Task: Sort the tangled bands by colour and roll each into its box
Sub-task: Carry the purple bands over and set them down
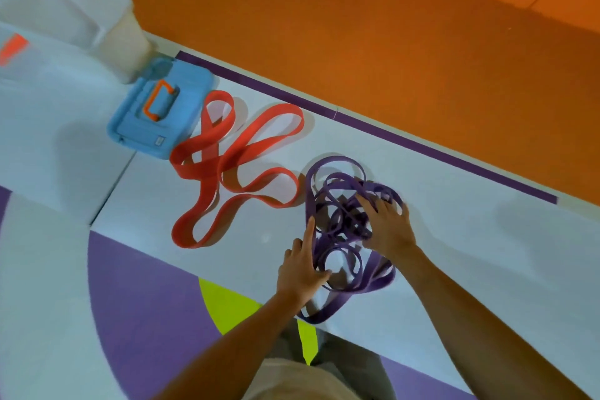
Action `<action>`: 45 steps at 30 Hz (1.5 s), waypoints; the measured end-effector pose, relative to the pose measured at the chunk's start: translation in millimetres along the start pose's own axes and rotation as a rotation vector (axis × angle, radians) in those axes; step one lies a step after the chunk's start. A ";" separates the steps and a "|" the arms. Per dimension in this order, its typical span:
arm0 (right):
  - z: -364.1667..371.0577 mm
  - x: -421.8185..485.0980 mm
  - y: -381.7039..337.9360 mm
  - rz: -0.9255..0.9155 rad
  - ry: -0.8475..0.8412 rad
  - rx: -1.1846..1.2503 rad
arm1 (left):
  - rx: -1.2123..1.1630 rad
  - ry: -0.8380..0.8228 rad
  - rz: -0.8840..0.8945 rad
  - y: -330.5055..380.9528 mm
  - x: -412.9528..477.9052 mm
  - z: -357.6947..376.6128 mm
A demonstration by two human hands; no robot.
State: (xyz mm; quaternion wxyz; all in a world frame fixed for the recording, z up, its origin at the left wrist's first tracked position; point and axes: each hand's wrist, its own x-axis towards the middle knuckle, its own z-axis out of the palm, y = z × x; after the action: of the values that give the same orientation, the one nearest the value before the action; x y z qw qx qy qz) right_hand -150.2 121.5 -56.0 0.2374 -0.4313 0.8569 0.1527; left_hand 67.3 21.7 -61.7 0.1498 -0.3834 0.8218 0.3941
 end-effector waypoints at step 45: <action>-116.9 -177.6 -38.6 -0.408 0.045 1.639 | -0.800 0.538 0.175 111.4 -168.0 -97.0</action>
State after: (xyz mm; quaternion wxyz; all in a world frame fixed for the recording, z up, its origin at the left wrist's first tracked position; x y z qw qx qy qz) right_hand -59.5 162.8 135.7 0.4810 -0.2717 0.6065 -0.5719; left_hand 100.4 77.9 152.3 -0.2604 -0.4285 0.6446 0.5771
